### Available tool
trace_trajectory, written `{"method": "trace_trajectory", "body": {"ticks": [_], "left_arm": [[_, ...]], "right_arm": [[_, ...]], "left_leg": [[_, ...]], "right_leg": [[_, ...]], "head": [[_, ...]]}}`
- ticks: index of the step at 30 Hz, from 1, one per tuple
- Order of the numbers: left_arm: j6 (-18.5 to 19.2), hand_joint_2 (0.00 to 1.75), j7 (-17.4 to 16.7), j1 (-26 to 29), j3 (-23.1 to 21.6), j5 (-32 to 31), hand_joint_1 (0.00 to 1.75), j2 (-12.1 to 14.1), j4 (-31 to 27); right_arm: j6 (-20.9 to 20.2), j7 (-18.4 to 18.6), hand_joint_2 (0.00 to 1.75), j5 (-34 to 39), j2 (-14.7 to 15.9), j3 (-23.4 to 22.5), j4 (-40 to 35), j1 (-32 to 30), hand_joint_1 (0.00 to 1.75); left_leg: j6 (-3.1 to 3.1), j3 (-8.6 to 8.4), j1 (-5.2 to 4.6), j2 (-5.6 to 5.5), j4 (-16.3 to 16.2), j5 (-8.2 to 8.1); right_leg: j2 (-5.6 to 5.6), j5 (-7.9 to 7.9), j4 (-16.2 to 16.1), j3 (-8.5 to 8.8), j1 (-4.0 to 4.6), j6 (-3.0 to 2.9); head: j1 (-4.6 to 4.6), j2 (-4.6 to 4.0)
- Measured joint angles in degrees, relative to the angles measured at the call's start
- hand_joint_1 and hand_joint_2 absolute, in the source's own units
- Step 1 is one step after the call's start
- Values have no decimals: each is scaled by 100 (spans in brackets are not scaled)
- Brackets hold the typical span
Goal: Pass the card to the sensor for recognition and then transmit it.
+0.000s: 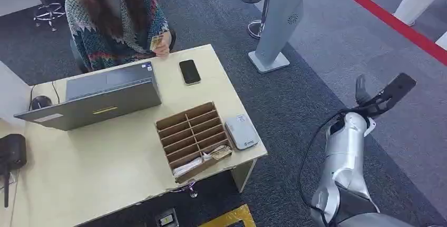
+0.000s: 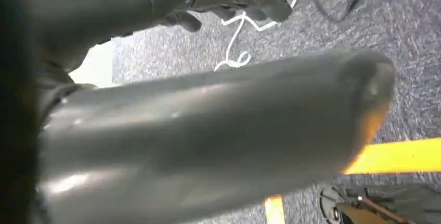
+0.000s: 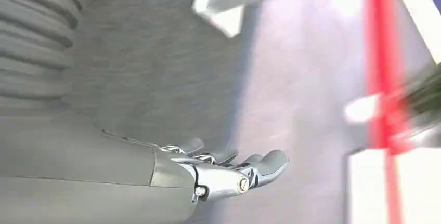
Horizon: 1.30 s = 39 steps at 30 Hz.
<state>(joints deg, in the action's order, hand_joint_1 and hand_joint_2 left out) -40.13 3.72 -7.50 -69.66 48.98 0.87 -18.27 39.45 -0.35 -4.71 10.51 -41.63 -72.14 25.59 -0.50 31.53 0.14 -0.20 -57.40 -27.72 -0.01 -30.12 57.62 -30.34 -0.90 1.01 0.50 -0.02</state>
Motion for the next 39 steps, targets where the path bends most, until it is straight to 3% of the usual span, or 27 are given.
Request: {"method": "trace_trajectory", "body": {"ticks": [3, 7, 12, 16, 19, 27, 32, 39], "left_arm": [[18, 0, -256, 9, 2, -166, 0, -4, 4], [74, 0, -398, 17, -2, -341, 0, -4, 4], [107, 0, -400, 8, -57, -587, 0, -7, 4], [138, 0, -400, -99, -109, -728, 0, -2, 7], [179, 0, -415, -163, -151, -807, 0, -4, 7], [310, 0, -535, -237, -201, -968, 0, 9, 7], [363, 0, -536, -235, -201, -962, 0, 24, 7], [382, 0, -535, -232, -201, -944, 0, 52, 7]], "right_arm": [[-2, 387, 175, -890, 173, 761, -607, 58, 0], [-46, 1030, 175, -2214, 671, 2193, -1254, 213, 0], [-650, 1708, 175, -3875, 1138, 3617, -1784, 382, 0], [-1039, 1945, 175, -4745, 1421, 4767, -2132, 664, 0], [-1315, 1969, 175, -5008, 1525, 5340, -2279, 721, 0], [-2511, 1939, 175, -5579, 1596, 6892, -2265, 1011, 0], [-2745, 1971, 175, -5330, 1558, 7584, -2126, 1169, 0], [-2850, 1965, 175, -5136, 1504, 8077, -1881, 1332, 0]], "left_leg": [[-1, 10, -1, -7, 0, 0], [-1, 13, -4, 1, 0, 1], [-4, 25, -5, -30, 0, 6], [-1, 25, 0, -32, 0, 10], [-1, 28, 4, -42, 0, 11], [1, 36, 5, -42, 1, 11], [2, 39, 6, -41, 1, 11], [2, 42, 5, -39, 0, 11]], "right_leg": [[-4, 0, 0, 0, 0, 0], [3, 0, 0, -11, -2, 0], [-27, 0, 0, -16, -4, 0], [-30, -1, 0, -19, 0, 0], [-36, -2, -1, -17, 3, -2], [-35, -3, 0, -25, 4, -3], [-32, -4, 0, -28, 5, -5], [-31, -4, 0, -32, 5, -5]], "head": [[0, 0], [-2, 2], [-2, 0], [-2, 0], [0, 2], [-2, 0], [0, 0], [0, 0]]}}
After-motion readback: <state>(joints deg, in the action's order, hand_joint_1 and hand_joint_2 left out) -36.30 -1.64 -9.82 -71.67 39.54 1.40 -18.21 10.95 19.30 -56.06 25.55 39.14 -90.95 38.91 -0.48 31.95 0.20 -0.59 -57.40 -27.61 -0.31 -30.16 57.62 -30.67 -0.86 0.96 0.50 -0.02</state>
